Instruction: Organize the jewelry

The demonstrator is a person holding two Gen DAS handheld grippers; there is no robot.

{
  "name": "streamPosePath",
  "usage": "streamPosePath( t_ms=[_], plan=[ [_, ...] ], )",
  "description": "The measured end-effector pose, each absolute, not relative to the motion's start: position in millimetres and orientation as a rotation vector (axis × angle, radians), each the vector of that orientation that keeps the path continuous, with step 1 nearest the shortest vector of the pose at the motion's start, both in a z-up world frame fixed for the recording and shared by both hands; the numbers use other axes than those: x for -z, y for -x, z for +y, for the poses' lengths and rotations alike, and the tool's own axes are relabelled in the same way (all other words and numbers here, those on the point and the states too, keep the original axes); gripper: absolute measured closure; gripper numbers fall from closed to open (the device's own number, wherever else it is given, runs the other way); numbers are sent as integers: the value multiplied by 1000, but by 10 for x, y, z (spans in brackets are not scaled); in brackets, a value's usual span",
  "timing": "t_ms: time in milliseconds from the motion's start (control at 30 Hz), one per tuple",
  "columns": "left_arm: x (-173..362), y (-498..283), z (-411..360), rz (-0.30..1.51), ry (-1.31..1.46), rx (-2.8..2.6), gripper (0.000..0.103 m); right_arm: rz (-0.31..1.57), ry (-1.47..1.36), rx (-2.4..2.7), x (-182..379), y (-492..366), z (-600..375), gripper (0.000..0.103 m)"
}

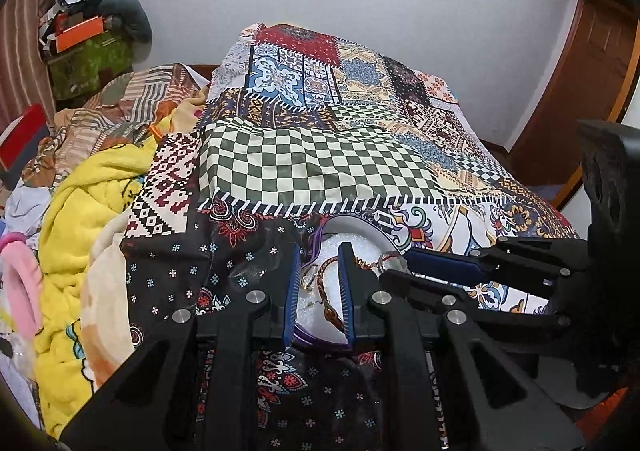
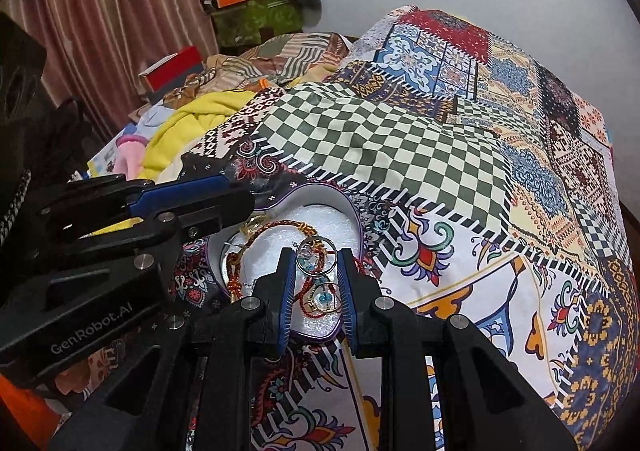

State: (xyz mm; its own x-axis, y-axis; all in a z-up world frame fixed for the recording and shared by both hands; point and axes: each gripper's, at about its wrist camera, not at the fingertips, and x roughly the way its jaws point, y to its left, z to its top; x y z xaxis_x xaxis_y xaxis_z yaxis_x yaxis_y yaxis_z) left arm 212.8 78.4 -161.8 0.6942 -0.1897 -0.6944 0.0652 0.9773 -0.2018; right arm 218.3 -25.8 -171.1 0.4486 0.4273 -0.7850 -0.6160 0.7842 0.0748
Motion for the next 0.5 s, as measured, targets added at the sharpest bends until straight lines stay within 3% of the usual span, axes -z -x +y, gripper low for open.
streamPosePath(
  t_ms=[267,500],
  plan=[
    [1418,-2032,928,760,172,95,86,909,233,-658,1649,-2173,-257,81],
    [973,-1780,967,666,160,50,86,790,167,-617,1149,-2008,-489,81]
  ],
)
